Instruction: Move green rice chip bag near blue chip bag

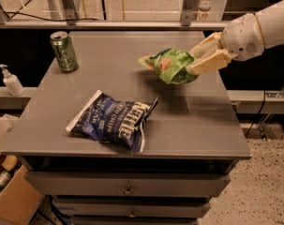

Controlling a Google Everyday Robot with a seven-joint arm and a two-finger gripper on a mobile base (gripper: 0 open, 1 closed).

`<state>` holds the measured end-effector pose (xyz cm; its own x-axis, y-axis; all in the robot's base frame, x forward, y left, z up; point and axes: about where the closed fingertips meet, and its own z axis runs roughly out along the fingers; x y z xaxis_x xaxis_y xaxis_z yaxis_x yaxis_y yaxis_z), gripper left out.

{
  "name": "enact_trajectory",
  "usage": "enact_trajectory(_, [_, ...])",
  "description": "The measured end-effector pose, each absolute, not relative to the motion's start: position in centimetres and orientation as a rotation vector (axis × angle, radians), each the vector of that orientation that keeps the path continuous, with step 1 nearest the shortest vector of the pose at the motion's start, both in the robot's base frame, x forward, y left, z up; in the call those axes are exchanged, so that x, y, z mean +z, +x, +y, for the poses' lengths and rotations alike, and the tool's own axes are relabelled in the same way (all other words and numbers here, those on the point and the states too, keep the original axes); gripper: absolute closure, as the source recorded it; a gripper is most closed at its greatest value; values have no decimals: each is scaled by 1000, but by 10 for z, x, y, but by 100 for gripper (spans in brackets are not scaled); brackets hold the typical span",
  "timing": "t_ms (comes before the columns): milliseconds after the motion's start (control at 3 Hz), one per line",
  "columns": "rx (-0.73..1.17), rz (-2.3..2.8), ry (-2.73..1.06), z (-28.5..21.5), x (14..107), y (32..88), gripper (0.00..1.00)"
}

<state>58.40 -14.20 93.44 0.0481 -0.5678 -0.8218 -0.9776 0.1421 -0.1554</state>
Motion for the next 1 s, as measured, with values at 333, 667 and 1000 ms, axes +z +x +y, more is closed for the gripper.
enact_trajectory(333, [741, 1608, -1533, -137, 924, 544, 100])
enact_trajectory(667, [810, 1619, -1550, -130, 906, 512, 100])
enact_trajectory(1000, [858, 1631, -1578, -119, 888, 491, 100])
